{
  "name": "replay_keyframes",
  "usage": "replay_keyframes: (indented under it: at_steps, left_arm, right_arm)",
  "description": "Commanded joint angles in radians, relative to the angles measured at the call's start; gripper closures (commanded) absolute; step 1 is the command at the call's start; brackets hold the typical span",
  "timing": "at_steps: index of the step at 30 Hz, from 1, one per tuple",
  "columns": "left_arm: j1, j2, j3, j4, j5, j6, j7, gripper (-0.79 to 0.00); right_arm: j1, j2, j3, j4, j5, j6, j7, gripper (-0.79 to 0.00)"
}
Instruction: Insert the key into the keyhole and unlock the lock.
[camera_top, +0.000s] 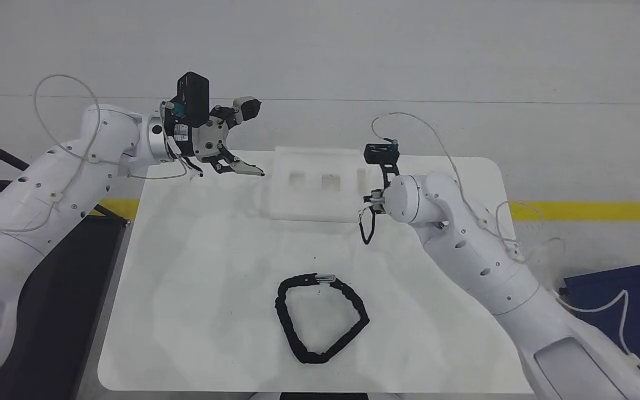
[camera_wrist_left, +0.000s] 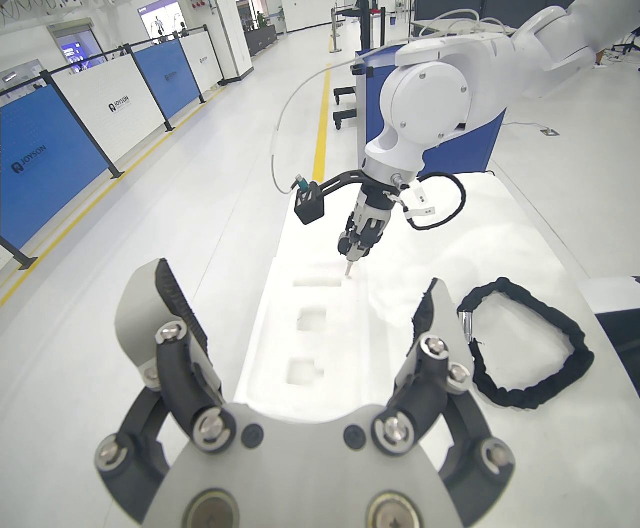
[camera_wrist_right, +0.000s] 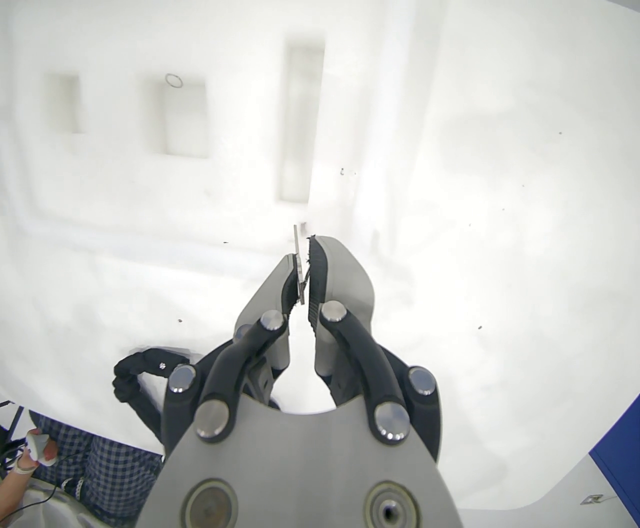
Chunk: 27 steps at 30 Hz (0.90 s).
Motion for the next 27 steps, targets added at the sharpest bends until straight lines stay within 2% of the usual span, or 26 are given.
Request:
replay_keyframes:
  at_steps: [1, 11, 16, 18, 27]
  left_arm:
    - [0.0, 0.0, 0.0, 0.0, 0.0, 0.0, 0.0, -0.785]
    - [0.0, 0.0, 0.0, 0.0, 0.0, 0.0, 0.0, -0.785]
    - [0.0, 0.0, 0.0, 0.0, 0.0, 0.0, 0.0, -0.785]
    - [0.0, 0.0, 0.0, 0.0, 0.0, 0.0, 0.0, -0.785]
    - [0.0, 0.0, 0.0, 0.0, 0.0, 0.0, 0.0, -0.785]
  right_arm:
    - [-0.012, 0.008, 0.036, -0.034, 0.008, -0.008, 0.013, 0.0]
    - [-0.143, 0.069, 0.301, -0.277, 0.071, -0.104, 0.022, 0.0]
    - [-0.217, 0.092, 0.434, -0.374, 0.247, -0.329, 0.067, 0.0]
    - [-0.234, 0.104, 0.481, -0.398, 0.259, -0.394, 0.1, 0.0]
    - [-0.363, 0.141, 0.709, -0.546, 0.461, -0.497, 0.178, 0.0]
